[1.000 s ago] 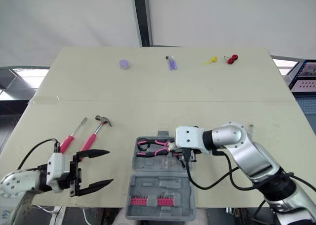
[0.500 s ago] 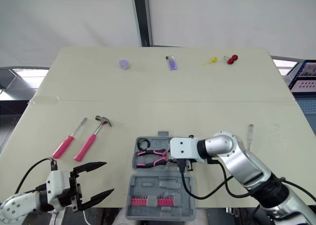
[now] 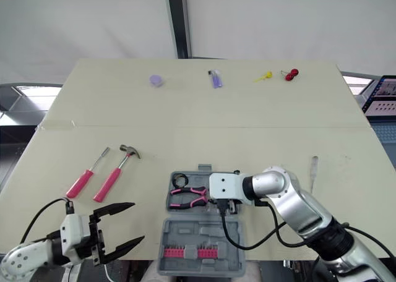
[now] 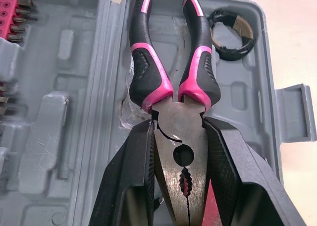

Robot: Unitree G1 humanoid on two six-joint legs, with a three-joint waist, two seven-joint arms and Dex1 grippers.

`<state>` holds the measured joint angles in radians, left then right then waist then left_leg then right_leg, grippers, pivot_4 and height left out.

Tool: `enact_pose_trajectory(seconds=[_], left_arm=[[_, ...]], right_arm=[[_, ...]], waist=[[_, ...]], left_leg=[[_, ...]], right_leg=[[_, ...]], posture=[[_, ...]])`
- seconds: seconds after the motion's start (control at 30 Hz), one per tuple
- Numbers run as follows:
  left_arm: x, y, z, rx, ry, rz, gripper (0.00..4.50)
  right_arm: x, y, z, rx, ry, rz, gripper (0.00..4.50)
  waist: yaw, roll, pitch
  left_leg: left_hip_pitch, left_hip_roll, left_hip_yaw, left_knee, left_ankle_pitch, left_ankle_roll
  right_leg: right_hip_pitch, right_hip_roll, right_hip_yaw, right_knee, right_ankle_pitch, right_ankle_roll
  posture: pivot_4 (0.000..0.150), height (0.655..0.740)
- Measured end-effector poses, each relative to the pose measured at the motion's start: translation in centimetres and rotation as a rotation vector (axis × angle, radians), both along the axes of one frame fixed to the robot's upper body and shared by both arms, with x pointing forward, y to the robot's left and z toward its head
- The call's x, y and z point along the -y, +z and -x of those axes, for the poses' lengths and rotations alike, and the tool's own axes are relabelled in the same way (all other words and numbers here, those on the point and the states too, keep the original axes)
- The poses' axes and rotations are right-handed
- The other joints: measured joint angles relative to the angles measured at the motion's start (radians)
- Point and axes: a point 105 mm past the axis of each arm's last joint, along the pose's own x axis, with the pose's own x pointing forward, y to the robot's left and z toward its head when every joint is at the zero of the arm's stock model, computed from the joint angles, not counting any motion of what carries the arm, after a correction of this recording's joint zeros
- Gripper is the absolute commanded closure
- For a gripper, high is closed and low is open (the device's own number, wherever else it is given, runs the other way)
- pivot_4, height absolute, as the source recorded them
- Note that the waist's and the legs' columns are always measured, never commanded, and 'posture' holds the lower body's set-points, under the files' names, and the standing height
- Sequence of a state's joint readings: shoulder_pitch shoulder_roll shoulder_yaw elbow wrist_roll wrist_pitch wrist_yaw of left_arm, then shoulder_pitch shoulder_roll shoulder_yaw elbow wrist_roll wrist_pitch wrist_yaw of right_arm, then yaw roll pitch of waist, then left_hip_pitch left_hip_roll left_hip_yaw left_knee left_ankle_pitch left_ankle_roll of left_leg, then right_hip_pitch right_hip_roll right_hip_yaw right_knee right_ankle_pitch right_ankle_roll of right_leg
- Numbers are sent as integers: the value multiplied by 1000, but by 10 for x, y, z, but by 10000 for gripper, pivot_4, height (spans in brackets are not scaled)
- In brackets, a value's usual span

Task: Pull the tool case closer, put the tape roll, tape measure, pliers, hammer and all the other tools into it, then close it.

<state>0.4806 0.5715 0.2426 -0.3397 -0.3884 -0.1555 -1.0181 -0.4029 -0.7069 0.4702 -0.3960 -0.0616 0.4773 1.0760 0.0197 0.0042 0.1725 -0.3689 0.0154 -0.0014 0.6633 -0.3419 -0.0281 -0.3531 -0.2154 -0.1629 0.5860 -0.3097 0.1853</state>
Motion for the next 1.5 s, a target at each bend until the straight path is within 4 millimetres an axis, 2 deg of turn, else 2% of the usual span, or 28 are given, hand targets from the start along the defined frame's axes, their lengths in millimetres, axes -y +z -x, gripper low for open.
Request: enact_pose_trajectory(seconds=[1.37,1.43,1.5], left_arm=[[5,-4,-5,-1,9,-23,0],[6,-4,-5,0,9,-24,0],[6,-4,-5,1,8,-24,0]], right_arm=[[-3,-15,-1,13,-13,12,35280],[-4,-15,-1,14,-10,13,25034],[-3,-15,-1,6,-11,14,16836]], waist=[[0,0,0],[-1,0,0],[0,0,0]], left_leg=[[1,0,0,0,0,0],[1,0,0,0,0,0],[1,0,0,0,0,0]], right_leg=[[0,0,0,0,0,0],[0,0,0,0,0,0],[0,0,0,0,0,0]], posture=[[1500,7400],[1500,7400],[1500,7400]])
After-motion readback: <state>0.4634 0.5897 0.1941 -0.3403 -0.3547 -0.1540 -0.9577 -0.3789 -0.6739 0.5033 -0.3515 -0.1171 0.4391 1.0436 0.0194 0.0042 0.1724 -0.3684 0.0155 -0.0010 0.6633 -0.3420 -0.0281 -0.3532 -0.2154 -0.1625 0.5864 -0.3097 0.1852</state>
